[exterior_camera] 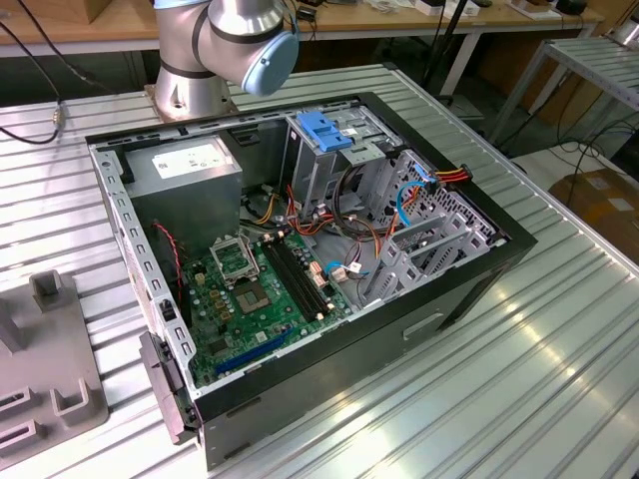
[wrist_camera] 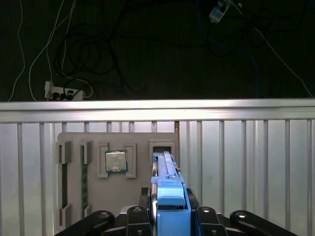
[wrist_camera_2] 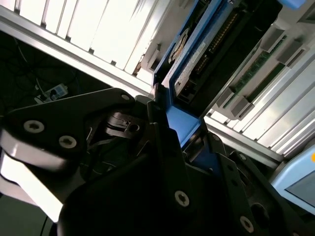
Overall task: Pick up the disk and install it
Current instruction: 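Pick up the disk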
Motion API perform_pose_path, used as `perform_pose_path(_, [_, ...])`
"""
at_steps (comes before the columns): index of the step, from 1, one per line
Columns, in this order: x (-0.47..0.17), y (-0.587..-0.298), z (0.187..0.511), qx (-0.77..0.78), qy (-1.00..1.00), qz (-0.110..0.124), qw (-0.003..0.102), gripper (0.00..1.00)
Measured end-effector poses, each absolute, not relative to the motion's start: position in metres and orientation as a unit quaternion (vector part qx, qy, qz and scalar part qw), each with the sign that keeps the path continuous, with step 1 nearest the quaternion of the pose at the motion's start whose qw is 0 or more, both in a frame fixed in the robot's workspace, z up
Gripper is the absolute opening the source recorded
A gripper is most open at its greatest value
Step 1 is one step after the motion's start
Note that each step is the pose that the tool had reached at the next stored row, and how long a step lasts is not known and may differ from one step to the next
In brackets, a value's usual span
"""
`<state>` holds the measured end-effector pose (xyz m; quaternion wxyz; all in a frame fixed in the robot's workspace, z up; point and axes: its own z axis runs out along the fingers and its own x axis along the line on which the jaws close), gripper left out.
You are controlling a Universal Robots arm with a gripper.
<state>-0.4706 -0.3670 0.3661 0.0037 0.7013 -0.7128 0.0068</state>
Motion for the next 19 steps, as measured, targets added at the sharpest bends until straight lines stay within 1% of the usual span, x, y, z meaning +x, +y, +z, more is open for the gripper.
perform_pose_path(19, [-0.471, -0.367, 0.383, 0.701, -0.713, 0.007, 0.003, 0.37])
